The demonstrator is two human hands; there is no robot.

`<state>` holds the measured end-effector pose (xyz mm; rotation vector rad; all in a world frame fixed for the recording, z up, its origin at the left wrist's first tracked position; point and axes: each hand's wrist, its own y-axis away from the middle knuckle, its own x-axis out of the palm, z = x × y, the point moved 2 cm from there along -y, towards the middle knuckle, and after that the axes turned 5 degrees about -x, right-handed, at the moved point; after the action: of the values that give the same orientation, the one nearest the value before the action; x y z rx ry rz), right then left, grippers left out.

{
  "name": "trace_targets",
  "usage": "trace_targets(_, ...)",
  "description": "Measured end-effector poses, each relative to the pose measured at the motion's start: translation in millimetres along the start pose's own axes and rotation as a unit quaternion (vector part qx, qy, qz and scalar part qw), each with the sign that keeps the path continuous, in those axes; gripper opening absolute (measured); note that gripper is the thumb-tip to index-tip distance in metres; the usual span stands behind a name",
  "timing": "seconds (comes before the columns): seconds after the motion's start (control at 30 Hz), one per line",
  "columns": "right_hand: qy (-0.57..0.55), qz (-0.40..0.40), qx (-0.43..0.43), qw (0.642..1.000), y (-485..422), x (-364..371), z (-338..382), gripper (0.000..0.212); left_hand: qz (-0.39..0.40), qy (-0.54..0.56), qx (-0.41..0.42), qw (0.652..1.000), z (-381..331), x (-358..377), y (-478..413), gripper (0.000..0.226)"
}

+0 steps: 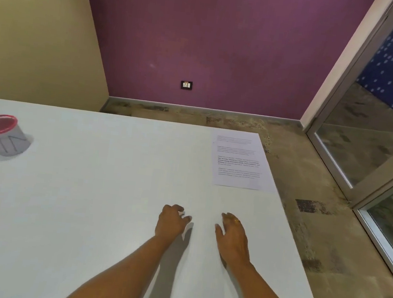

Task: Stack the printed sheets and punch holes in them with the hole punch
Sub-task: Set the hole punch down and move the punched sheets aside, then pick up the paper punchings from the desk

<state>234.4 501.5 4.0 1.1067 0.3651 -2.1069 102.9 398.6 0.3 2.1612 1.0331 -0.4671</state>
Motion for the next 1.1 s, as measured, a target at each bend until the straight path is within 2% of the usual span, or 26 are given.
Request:
trace_targets(0.2,0.008,0.082,-0.019,0.996,55.7,59.8,69.4,0.051,-0.016,0.032,-0.021,0.999,73.6,-72.7,34.1,0.037)
trace_targets(0.53,0.014,0.148,-0.056,0.987,98.2,162.3,184.8,0.055,-0.116,0.080,-0.045,0.989,204.8,-238.1,54.0,0.019)
trace_targets(0.7,0.028,0.120,-0.066,0.990,96.2,200.2,217.2,0.058,-0.202,0.122,-0.025,0.971,250.7,-312.0,50.9,0.012)
trace_targets(0.83,0.089,0.081,-0.082,0.989,85.5,222.6,229.3,0.059,-0.307,0.072,0.005,0.949,268.3,-360.7,35.2,0.017)
trace_targets(0.93,0.124,0.042,-0.083,0.988,78.7,234.5,232.3,0.059,-0.348,0.046,-0.029,0.936,276.8,-383.9,17.2,0.031)
trace_targets(1.0,0.159,0.010,-0.097,0.982,75.6,239.6,232.0,0.059,-0.318,0.061,-0.075,0.943,280.9,-391.1,1.9,0.039)
trace_targets(1.1,0.169,-0.018,-0.101,0.980,74.5,241.3,231.4,0.058,-0.195,0.098,-0.115,0.969,284.1,-389.1,-21.0,0.036)
